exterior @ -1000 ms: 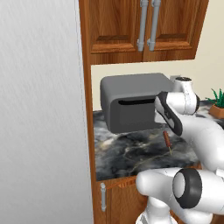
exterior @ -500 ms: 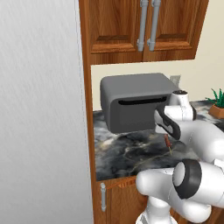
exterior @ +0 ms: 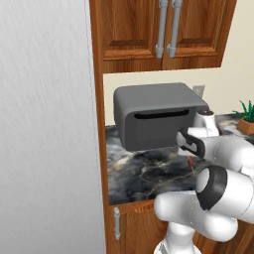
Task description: Store the hot dog in the freezer for long-term storage. Close the freezer door after placing the cooked food.
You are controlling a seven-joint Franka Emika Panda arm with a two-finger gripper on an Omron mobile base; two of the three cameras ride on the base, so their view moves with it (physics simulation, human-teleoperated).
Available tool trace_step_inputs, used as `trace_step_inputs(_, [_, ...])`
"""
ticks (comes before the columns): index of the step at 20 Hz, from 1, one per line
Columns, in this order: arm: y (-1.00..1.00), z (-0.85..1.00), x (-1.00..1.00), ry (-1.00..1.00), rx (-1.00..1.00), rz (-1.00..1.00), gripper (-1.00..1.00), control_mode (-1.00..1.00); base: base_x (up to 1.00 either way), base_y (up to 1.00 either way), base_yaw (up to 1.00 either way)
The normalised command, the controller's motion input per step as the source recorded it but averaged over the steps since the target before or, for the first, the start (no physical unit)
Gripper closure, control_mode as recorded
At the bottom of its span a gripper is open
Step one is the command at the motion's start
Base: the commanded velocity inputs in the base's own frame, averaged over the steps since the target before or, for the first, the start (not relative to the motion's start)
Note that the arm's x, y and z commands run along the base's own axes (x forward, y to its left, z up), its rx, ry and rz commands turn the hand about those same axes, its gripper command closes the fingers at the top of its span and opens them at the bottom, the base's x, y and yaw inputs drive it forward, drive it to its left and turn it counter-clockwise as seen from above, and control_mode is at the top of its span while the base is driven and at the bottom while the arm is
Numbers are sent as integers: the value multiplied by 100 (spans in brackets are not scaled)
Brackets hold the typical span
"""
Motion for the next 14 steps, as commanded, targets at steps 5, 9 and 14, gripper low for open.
trace_step_inputs(5, [0, -32, 17, -1, 0, 6, -100, -100, 0, 0, 0])
trace_step_inputs(9, [0, -23, 16, 0, 0, 4, -100, -100, 0, 0, 0])
trace_step_inputs(14, [0, -6, 16, 0, 0, 4, -100, -100, 0, 0, 0])
